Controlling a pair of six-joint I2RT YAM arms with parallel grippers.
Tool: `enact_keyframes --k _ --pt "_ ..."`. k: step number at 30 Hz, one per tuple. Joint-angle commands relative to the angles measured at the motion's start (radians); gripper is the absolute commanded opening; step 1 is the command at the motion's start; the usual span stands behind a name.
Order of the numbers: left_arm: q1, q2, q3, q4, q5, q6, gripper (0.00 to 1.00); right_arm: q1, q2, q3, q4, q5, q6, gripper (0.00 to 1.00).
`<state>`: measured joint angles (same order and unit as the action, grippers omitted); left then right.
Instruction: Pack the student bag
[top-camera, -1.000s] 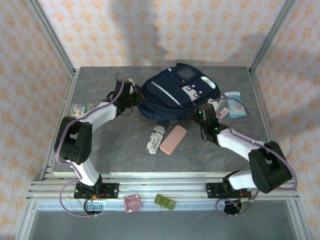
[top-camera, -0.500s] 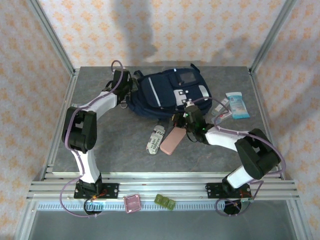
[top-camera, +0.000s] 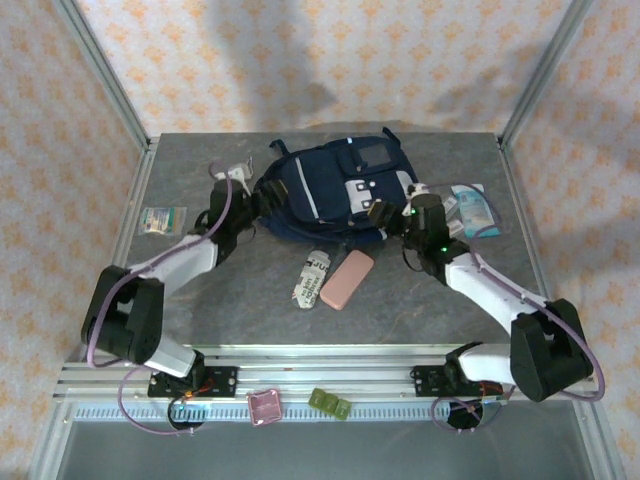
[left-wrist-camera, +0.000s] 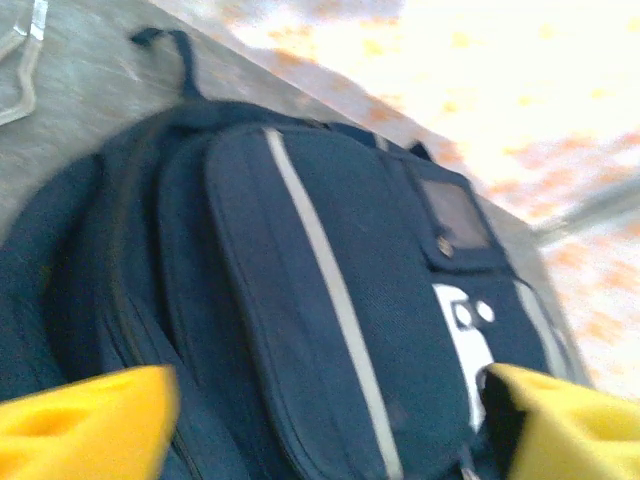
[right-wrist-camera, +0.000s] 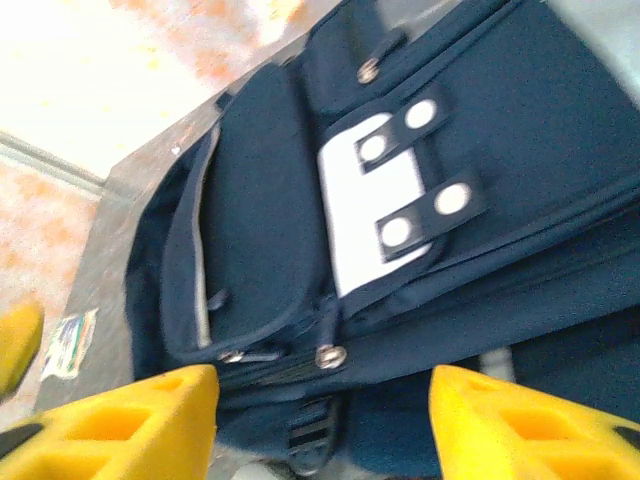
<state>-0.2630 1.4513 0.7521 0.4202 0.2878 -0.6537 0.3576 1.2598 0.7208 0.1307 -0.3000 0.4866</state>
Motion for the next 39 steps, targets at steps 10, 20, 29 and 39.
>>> enact_keyframes --k 10,20,29,39 --pt "0.03 -0.032 -0.337 0.906 0.184 -0.596 0.99 -0.194 0.078 0.052 -0.034 -0.005 0.086 0.78" --pt "-0.135 0.103 -0.243 1.004 0.315 -0.494 0.99 -0.3 0.326 0.183 -0.045 0.016 0.119 0.76" --pt "-0.311 0.05 0.041 0.049 0.016 0.007 0.69 -0.29 0.532 0.259 0.04 -0.235 0.129 0.32" --pt "-0.33 0.193 0.133 -0.226 -0.247 0.062 0.3 -0.25 0.331 0.038 0.068 -0.159 0.188 0.0"
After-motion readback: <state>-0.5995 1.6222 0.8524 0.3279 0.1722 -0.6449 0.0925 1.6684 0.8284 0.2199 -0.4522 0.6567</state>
